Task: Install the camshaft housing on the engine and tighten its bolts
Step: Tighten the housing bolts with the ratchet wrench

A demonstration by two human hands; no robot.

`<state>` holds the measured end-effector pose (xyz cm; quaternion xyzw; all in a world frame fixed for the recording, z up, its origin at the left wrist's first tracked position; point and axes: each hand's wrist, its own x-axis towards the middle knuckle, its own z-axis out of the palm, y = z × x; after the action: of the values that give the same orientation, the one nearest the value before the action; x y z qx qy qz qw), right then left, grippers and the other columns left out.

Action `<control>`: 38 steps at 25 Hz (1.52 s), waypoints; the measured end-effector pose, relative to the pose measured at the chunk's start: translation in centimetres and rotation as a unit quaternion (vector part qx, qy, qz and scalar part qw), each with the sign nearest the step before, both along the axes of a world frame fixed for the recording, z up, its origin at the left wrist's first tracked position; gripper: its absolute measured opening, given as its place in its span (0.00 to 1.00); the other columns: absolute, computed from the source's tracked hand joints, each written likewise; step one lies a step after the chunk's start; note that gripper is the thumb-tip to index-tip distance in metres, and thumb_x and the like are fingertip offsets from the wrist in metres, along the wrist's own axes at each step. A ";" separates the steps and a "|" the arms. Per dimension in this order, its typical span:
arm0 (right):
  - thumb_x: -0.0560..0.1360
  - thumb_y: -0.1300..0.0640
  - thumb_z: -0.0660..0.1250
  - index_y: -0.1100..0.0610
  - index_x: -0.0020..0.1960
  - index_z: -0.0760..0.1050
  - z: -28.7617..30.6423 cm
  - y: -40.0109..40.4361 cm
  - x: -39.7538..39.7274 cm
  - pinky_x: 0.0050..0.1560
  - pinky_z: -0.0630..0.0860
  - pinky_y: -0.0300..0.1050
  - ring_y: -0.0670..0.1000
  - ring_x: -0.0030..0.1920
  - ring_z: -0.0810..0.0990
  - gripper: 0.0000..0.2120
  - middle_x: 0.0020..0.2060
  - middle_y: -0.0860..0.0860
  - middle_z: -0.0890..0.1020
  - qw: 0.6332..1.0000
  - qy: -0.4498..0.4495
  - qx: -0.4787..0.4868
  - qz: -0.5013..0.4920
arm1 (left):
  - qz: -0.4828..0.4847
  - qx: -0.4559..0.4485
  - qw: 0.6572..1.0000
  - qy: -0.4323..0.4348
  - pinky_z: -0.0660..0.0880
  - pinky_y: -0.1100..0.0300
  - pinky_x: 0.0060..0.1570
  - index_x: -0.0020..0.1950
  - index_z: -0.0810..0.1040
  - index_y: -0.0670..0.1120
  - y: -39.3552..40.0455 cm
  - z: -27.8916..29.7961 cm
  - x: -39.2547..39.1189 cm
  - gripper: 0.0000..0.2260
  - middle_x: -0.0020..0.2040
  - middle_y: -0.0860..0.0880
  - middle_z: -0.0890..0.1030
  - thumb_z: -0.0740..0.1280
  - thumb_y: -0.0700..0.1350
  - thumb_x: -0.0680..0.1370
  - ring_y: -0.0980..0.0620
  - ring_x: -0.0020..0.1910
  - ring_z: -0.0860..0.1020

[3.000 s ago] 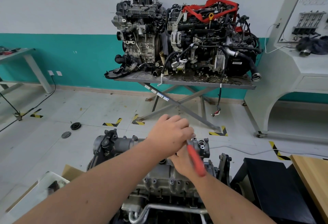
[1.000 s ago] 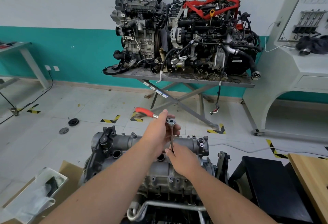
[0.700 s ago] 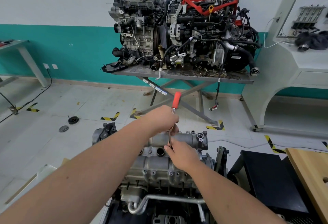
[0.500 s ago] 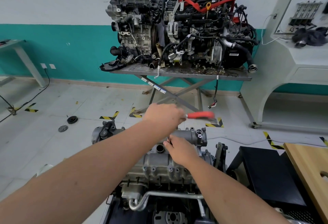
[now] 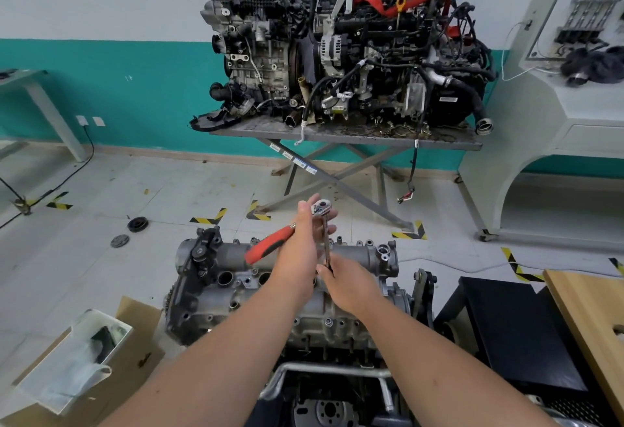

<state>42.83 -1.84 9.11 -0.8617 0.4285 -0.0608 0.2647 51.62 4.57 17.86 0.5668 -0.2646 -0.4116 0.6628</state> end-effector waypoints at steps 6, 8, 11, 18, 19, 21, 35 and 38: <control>0.83 0.44 0.53 0.48 0.48 0.68 0.2 0.1 -0.3 0.35 0.66 0.46 0.53 0.41 0.77 0.11 0.41 0.49 0.79 0.999 0.011 -0.023 0.020 | -0.010 0.132 0.991 0.036 0.68 0.54 0.42 0.41 0.86 0.53 -0.5 1.3 2.0 0.26 0.40 0.51 0.86 0.53 0.64 0.80 0.54 0.43 0.82; 0.83 0.43 0.53 0.48 0.46 0.66 0.2 0.2 -0.4 0.31 0.63 0.45 0.52 0.38 0.76 0.12 0.38 0.48 0.78 0.999 0.020 -0.032 0.026 | -0.062 0.158 0.985 0.021 0.63 0.57 0.34 0.49 0.81 0.50 -0.7 2.0 3.1 0.20 0.35 0.50 0.83 0.55 0.61 0.82 0.52 0.39 0.80; 0.83 0.43 0.53 0.47 0.45 0.63 0.3 0.4 -0.4 0.30 0.62 0.45 0.52 0.38 0.76 0.11 0.37 0.47 0.76 0.998 0.026 -0.042 0.029 | -0.150 0.204 0.959 -0.125 0.62 0.58 0.31 0.55 0.76 0.46 -0.8 3.5 3.7 0.14 0.32 0.49 0.82 0.57 0.53 0.82 0.49 0.40 0.77; 0.83 0.45 0.54 0.50 0.50 0.66 0.1 0.4 -0.4 0.37 0.69 0.48 0.57 0.43 0.81 0.10 0.42 0.53 0.82 0.998 0.024 -0.044 0.042 | -0.268 0.225 0.777 -0.523 0.68 0.59 0.31 0.49 0.77 0.44 -1.5 6.9 1.2 0.09 0.36 0.49 0.83 0.58 0.46 0.81 0.54 0.32 0.77; 0.83 0.45 0.53 0.50 0.51 0.68 0.0 0.4 -0.3 0.37 0.69 0.48 0.57 0.43 0.80 0.10 0.43 0.53 0.82 0.998 0.025 -0.043 0.040 | -0.273 0.223 0.726 -0.591 0.67 0.59 0.30 0.47 0.76 0.45 -1.7 7.1 0.7 0.09 0.37 0.49 0.81 0.58 0.46 0.82 0.53 0.31 0.75; 0.83 0.45 0.53 0.50 0.47 0.68 -0.1 0.5 -0.4 0.36 0.67 0.47 0.56 0.42 0.78 0.12 0.39 0.51 0.79 0.999 0.022 -0.035 0.035 | -0.256 0.213 0.617 -0.713 0.65 0.60 0.32 0.48 0.74 0.50 -1.7 6.9 -0.1 0.09 0.39 0.51 0.76 0.58 0.49 0.83 0.53 0.36 0.74; 0.82 0.48 0.54 0.49 0.49 0.69 -0.1 -0.2 -0.1 0.42 0.72 0.48 0.53 0.43 0.78 0.08 0.41 0.49 0.79 1.000 -0.027 -0.005 -0.001 | -0.074 -0.008 0.984 -0.162 0.76 0.53 0.60 0.75 0.69 0.58 -0.5 0.6 0.4 0.19 0.61 0.52 0.82 0.52 0.57 0.85 0.55 0.58 0.80; 0.83 0.46 0.55 0.48 0.47 0.67 -0.5 -0.5 0.1 0.41 0.69 0.47 0.51 0.40 0.74 0.09 0.37 0.46 0.75 1.000 -0.015 -0.006 -0.008 | -0.053 0.035 0.997 0.035 0.76 0.53 0.54 0.63 0.79 0.54 -1.3 0.9 0.2 0.21 0.49 0.50 0.86 0.50 0.60 0.85 0.50 0.48 0.83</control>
<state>42.91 -2.30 8.64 -0.8588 0.4311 -0.0791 0.2652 51.81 3.27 18.81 0.5604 -0.2564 -0.4747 0.6284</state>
